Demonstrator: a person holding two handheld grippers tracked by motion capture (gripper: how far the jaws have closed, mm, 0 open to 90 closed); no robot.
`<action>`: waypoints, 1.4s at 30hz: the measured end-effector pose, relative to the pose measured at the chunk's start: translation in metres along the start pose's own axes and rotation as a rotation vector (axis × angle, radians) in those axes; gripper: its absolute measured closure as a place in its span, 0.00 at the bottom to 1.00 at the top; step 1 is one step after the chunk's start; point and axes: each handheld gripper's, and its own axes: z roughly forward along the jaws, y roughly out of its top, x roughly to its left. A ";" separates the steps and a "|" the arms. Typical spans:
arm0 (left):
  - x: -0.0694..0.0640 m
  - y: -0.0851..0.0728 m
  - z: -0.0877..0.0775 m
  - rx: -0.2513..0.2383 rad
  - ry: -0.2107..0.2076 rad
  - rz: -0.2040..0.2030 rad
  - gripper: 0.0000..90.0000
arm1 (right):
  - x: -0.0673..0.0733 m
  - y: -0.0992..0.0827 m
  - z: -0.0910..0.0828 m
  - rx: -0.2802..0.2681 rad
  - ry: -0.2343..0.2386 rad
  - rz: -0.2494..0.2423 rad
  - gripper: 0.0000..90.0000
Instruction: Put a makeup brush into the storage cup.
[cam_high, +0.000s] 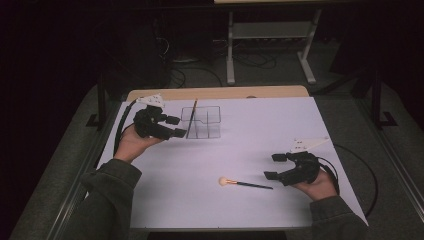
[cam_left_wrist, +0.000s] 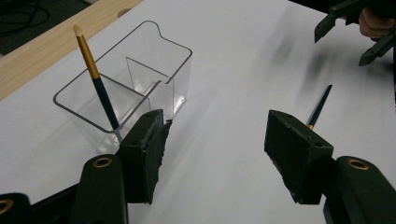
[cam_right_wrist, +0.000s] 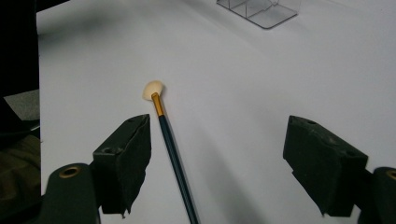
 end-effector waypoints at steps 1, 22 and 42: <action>-0.001 0.000 0.000 0.000 -0.001 0.000 0.41 | 0.000 0.000 0.000 0.000 -0.001 0.002 0.25; -0.038 -0.019 -0.007 0.021 0.014 0.042 0.37 | 0.005 0.006 -0.005 0.038 -0.025 -0.013 0.25; -0.062 -0.033 -0.009 0.019 0.019 0.055 0.30 | 0.008 0.021 -0.004 0.075 -0.022 -0.049 0.25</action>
